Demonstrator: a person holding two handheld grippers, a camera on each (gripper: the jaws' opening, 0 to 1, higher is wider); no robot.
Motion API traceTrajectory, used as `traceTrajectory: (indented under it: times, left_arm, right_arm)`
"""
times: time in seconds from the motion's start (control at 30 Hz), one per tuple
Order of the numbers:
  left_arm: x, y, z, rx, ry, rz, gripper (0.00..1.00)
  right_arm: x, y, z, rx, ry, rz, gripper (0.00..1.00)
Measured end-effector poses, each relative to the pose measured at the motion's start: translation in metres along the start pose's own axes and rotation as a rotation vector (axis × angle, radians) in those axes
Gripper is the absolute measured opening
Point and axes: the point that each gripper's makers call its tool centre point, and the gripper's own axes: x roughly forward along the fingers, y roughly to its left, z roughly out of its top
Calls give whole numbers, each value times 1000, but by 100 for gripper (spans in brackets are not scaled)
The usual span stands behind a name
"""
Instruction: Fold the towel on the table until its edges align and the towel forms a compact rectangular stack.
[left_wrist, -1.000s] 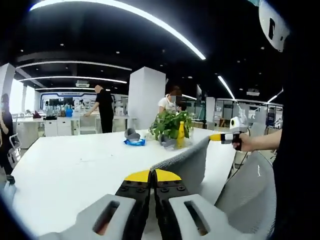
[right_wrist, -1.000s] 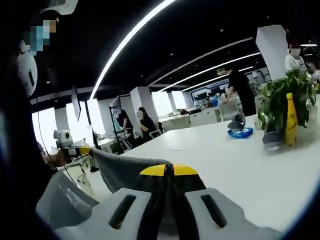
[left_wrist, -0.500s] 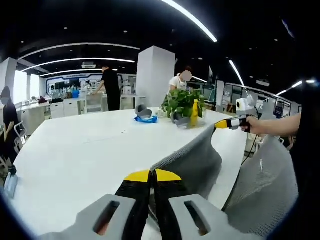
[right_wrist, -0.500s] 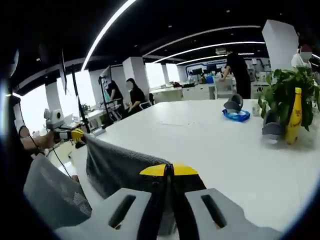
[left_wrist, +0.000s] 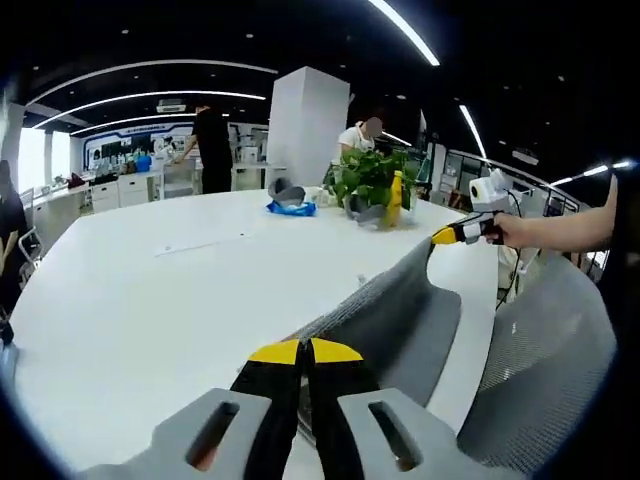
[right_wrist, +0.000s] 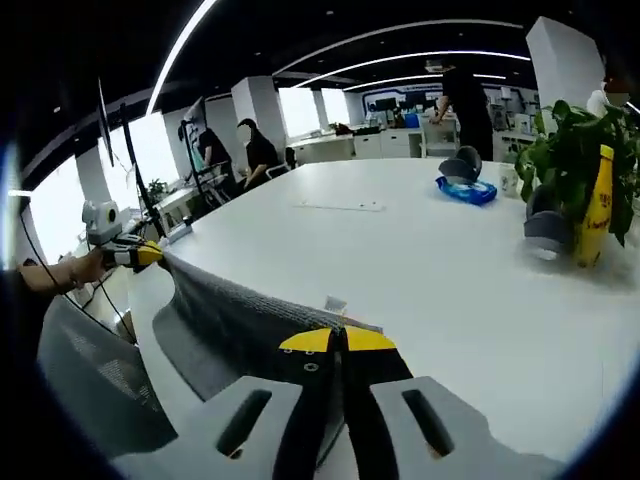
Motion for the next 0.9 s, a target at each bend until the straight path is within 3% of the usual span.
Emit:
traceTrajectory:
  times: [0.3, 0.47, 0.9]
  left_arm:
    - [20, 16, -11, 26, 65, 8, 2]
    - [31, 21, -17, 37, 102, 10, 2]
    - [52, 42, -41, 16, 177, 37, 2]
  right_arm:
    - [35, -17, -8, 74, 94, -15, 0]
    - [50, -24, -16, 51, 157, -26, 0]
    - [76, -35, -33, -5, 233, -39, 0]
